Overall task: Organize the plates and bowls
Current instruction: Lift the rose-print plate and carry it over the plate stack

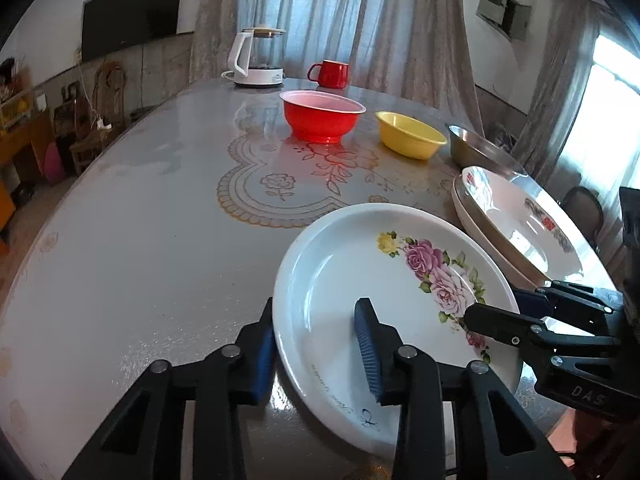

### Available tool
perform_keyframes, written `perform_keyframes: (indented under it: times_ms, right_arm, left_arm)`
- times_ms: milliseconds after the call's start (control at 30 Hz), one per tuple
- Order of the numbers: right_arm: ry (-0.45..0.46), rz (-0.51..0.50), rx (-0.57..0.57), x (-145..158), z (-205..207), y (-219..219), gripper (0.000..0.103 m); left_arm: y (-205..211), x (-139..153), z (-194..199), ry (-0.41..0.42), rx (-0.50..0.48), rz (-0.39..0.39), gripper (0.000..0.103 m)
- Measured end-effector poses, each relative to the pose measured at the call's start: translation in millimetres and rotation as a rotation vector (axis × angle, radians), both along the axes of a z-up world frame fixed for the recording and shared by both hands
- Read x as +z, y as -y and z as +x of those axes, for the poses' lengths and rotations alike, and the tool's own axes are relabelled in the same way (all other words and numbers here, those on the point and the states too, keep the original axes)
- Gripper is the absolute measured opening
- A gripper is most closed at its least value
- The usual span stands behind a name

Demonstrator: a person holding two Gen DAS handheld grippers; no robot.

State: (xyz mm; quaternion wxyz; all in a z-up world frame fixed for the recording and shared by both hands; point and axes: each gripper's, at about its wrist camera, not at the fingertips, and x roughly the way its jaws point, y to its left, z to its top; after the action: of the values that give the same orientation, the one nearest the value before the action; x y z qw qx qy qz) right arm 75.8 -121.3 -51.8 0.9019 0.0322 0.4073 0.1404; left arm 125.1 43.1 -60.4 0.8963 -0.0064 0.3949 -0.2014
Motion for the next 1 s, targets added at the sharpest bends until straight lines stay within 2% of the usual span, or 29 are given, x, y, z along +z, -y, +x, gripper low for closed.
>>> perform_keyframes:
  times_ms: [333, 500, 1000]
  right_arm:
    - [0.056, -0.020, 0.018, 10, -8, -5, 0.025]
    - [0.085, -0.031, 0.017, 17, -9, -6, 0.025]
    - [0.177, -0.034, -0.049, 51, -23, 19, 0.024]
  left_arm:
    - [-12, 1, -6, 0.014, 0.036, -0.063, 0.037]
    - [-10, 9, -6, 0.040, 0.040, -0.061, 0.037]
    - [23, 52, 1, 0.119, -0.002, -0.085, 0.037]
